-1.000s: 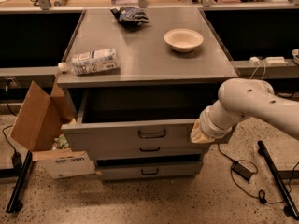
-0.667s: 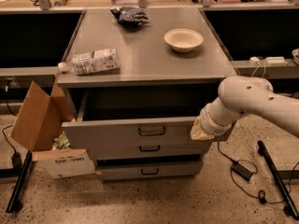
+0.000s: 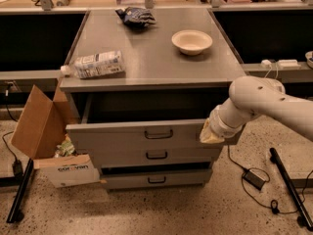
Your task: Close top drawer
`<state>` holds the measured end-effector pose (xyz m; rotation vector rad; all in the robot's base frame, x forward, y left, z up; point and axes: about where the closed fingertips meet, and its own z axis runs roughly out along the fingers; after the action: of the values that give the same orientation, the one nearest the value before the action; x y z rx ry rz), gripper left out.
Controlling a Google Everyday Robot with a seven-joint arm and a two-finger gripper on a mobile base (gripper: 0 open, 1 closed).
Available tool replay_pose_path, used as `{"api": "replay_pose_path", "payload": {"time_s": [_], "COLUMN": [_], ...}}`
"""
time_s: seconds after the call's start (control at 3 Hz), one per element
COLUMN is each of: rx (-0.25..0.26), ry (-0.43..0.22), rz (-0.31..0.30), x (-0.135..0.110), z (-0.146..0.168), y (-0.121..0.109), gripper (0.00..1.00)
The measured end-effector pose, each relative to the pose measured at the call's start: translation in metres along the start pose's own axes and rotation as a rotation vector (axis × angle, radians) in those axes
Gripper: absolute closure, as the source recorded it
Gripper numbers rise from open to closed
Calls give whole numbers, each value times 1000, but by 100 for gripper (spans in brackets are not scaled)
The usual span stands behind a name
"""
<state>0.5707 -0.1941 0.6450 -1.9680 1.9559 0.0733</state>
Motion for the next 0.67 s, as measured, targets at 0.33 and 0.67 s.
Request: {"api": "replay_pose_path", "payload": {"time_s": [0.33, 0.67], "rx": [-1, -2], "ry": [-11, -19], "rz": [5, 8], "x": [2, 3], "z": [1, 2], "y": [-5, -9], "gripper": [12, 0]}}
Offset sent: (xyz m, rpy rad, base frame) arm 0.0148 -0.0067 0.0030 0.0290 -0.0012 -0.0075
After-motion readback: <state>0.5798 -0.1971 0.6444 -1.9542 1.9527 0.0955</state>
